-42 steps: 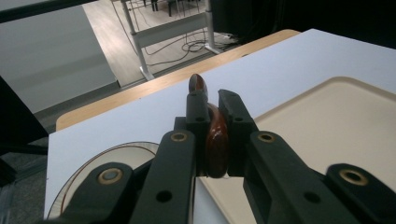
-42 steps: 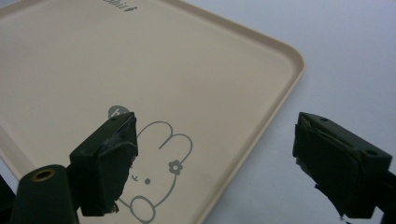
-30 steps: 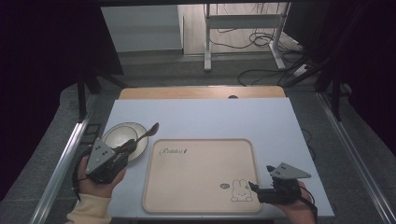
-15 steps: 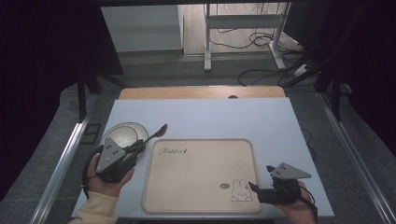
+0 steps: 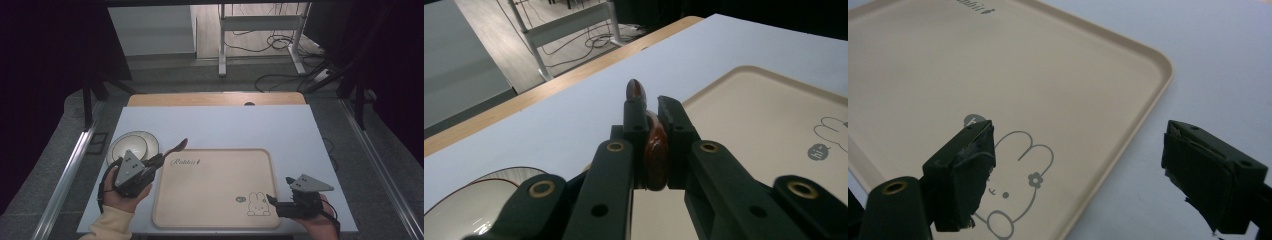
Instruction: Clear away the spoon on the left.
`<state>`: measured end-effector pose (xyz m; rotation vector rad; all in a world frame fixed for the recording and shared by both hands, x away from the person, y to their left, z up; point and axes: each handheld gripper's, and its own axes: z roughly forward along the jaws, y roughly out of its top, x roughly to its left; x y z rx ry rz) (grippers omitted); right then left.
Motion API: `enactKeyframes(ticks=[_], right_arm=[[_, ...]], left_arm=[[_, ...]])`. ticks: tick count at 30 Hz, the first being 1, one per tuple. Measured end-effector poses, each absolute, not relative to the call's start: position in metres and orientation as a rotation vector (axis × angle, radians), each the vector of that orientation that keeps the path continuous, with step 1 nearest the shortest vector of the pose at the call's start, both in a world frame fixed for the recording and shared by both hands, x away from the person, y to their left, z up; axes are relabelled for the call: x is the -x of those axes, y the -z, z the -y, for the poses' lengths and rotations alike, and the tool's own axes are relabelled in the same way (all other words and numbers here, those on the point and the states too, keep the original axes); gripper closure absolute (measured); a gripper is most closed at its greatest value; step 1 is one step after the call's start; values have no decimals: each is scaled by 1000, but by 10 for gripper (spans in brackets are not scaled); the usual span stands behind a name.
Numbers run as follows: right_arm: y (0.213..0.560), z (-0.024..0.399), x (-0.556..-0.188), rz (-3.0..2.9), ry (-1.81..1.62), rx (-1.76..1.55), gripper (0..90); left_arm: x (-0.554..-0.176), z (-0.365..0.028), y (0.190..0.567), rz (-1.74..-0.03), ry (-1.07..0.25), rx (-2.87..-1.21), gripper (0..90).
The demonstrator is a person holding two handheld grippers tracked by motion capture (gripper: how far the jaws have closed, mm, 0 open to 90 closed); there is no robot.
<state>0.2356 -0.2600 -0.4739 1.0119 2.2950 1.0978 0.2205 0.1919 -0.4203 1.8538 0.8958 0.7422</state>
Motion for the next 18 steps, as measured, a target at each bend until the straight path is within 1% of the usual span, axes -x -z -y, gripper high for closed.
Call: enactKeyframes(ticks=[18], right_arm=[[475, 260, -236, -2301, -1091, -1012, 144]], left_arm=[[-226, -176, 439, -861, -703, -1935, 847]])
